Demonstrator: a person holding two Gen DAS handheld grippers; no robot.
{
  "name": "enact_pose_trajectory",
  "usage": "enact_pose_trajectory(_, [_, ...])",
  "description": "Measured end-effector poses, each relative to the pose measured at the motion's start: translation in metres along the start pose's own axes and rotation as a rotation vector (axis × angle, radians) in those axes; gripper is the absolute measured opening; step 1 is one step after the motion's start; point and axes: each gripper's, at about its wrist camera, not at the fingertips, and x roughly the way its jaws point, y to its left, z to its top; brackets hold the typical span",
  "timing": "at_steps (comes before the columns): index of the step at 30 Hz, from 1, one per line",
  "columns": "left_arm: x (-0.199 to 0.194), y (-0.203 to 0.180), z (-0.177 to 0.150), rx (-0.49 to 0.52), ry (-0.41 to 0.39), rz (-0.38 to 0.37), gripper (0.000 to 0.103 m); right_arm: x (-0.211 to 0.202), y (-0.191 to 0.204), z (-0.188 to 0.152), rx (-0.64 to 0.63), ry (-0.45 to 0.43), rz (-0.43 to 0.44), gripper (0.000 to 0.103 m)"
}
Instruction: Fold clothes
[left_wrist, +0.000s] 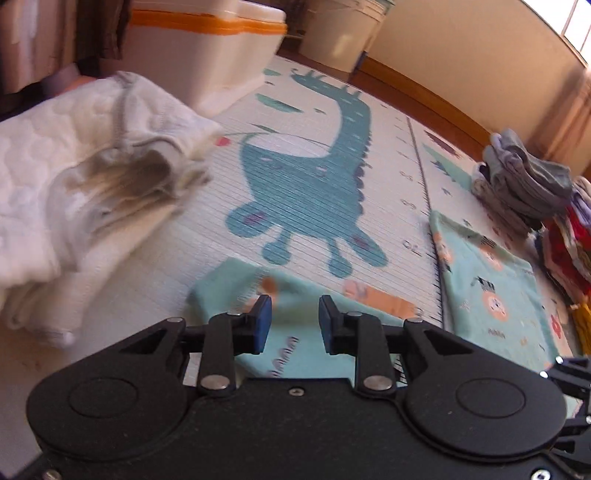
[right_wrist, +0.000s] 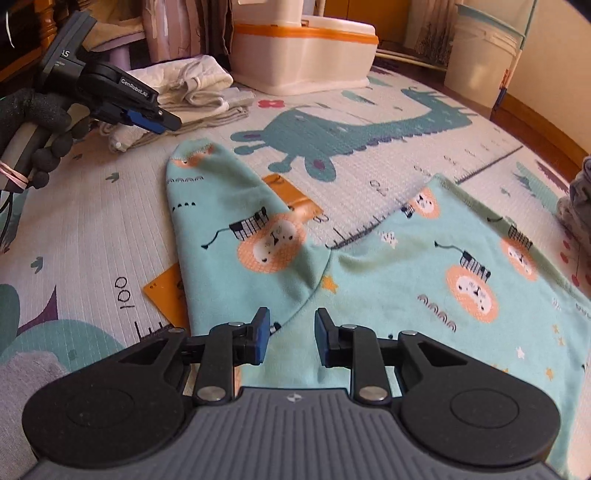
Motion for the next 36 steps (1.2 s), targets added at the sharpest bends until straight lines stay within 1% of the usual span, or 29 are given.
enact_pose_trajectory(1, [0.01, -0.017, -0.002, 0.062, 0.025, -0.037, 0.019, 0.004, 0.002, 0.006, -0.023, -0.012, 0.004, 0.027])
enact_pose_trajectory(2, [0.019, -0.031, -0.004, 0.109, 0.042, -0.062, 0.019, 0.008, 0.003, 0.012, -0.045, -0.023, 0.009, 0.027])
enact_pose_trajectory(3, [0.026, -0.041, -0.005, 0.136, 0.054, -0.085, 0.019, 0.014, 0.003, 0.017, -0.059, -0.029, 0.015, 0.024])
enact_pose_trajectory(4, [0.034, -0.048, -0.007, 0.153, 0.065, -0.091, 0.017, 0.021, 0.002, 0.021, -0.064, -0.033, 0.022, 0.024])
enact_pose_trajectory(6, [0.05, -0.051, -0.007, 0.162, 0.083, -0.055, 0.017, 0.034, -0.002, 0.026, -0.054, -0.033, 0.029, 0.024])
enact_pose_trajectory(8, [0.059, -0.042, -0.009, 0.159, 0.096, -0.019, 0.009, 0.047, -0.013, 0.03, -0.005, -0.029, 0.036, 0.024])
enact_pose_trajectory(9, [0.062, -0.037, -0.009, 0.145, 0.101, -0.015, 0.009, 0.053, -0.019, 0.03, 0.028, -0.005, 0.049, 0.024])
enact_pose_trajectory(10, [0.06, -0.033, -0.007, 0.118, 0.106, -0.021, 0.008, 0.064, -0.024, 0.026, 0.057, 0.044, 0.078, 0.025])
enact_pose_trajectory(11, [0.059, -0.033, -0.006, 0.111, 0.109, -0.018, 0.008, 0.065, -0.025, 0.023, 0.047, 0.023, 0.087, 0.025])
enact_pose_trajectory(12, [0.058, -0.035, -0.005, 0.125, 0.109, -0.011, 0.008, 0.065, -0.025, 0.02, 0.038, 0.005, 0.096, 0.025])
enact_pose_trajectory(13, [0.057, -0.037, -0.004, 0.133, 0.107, -0.002, 0.007, 0.065, -0.025, 0.022, 0.031, 0.013, 0.097, 0.025])
enact_pose_trajectory(15, [0.049, -0.038, -0.001, 0.116, 0.065, -0.001, 0.007, 0.065, -0.025, 0.025, 0.019, 0.026, 0.098, 0.024])
enact_pose_trajectory(16, [0.045, -0.034, 0.001, 0.099, 0.044, 0.006, 0.007, 0.06, -0.025, 0.028, 0.028, 0.018, 0.085, 0.023])
enact_pose_trajectory(18, [0.044, -0.018, 0.003, 0.052, 0.029, 0.052, 0.007, 0.039, -0.021, 0.031, 0.03, -0.065, 0.076, 0.026])
enact_pose_trajectory(20, [0.044, 0.0, 0.004, 0.0, 0.021, 0.106, 0.007, 0.023, -0.008, 0.031, -0.025, -0.092, 0.094, 0.026])
enact_pose_trajectory(21, [0.045, 0.011, 0.003, -0.033, 0.02, 0.121, 0.006, 0.023, 0.0, 0.029, -0.059, -0.072, 0.105, 0.025])
enact_pose_trajectory(22, [0.042, 0.018, 0.005, -0.063, 0.014, 0.114, 0.005, 0.024, 0.007, 0.025, -0.09, -0.05, 0.115, 0.024])
enact_pose_trajectory(23, [0.036, 0.02, 0.009, -0.073, 0.002, 0.118, 0.005, 0.031, 0.012, 0.018, -0.101, -0.009, 0.115, 0.025])
enact_pose_trajectory(24, [0.027, 0.017, 0.011, -0.058, -0.028, 0.113, 0.006, 0.038, 0.017, 0.011, -0.11, 0.026, 0.113, 0.028])
enact_pose_trajectory(26, [0.016, 0.014, 0.012, -0.041, -0.066, 0.126, 0.006, 0.032, 0.026, 0.012, -0.107, 0.025, 0.084, 0.027])
enact_pose_trajectory(27, [0.015, 0.015, 0.011, -0.045, -0.061, 0.146, 0.006, 0.021, 0.033, 0.012, -0.125, -0.019, 0.074, 0.027])
enact_pose_trajectory(29, [0.025, 0.024, 0.007, -0.072, -0.009, 0.197, 0.006, 0.006, 0.045, 0.005, -0.139, -0.071, 0.086, 0.027])
enact_pose_trajectory(30, [0.027, 0.028, 0.006, -0.081, 0.004, 0.203, 0.009, 0.01, 0.05, 0.001, -0.133, -0.024, 0.104, 0.027])
enact_pose_trajectory(31, [0.026, 0.029, 0.008, -0.08, 0.013, 0.206, 0.009, 0.02, 0.053, -0.005, -0.121, 0.046, 0.129, 0.028])
enact_pose_trajectory(32, [0.021, 0.024, 0.013, -0.065, 0.016, 0.205, 0.009, 0.022, 0.058, -0.01, -0.132, 0.033, 0.126, 0.033])
enact_pose_trajectory(33, [0.015, 0.018, 0.019, -0.039, 0.014, 0.198, 0.009, 0.023, 0.062, -0.011, -0.131, 0.056, 0.129, 0.035])
enact_pose_trajectory(34, [0.007, 0.01, 0.025, 0.003, 0.005, 0.181, 0.009, 0.02, 0.062, -0.009, -0.12, 0.055, 0.136, 0.034])
enact_pose_trajectory(35, [-0.001, 0.0, 0.034, 0.043, -0.004, 0.167, 0.01, 0.017, 0.063, -0.008, -0.108, 0.05, 0.144, 0.03])
enact_pose_trajectory(36, [-0.009, -0.011, 0.045, 0.08, -0.016, 0.158, 0.01, 0.009, 0.061, -0.007, -0.097, 0.027, 0.146, 0.03])
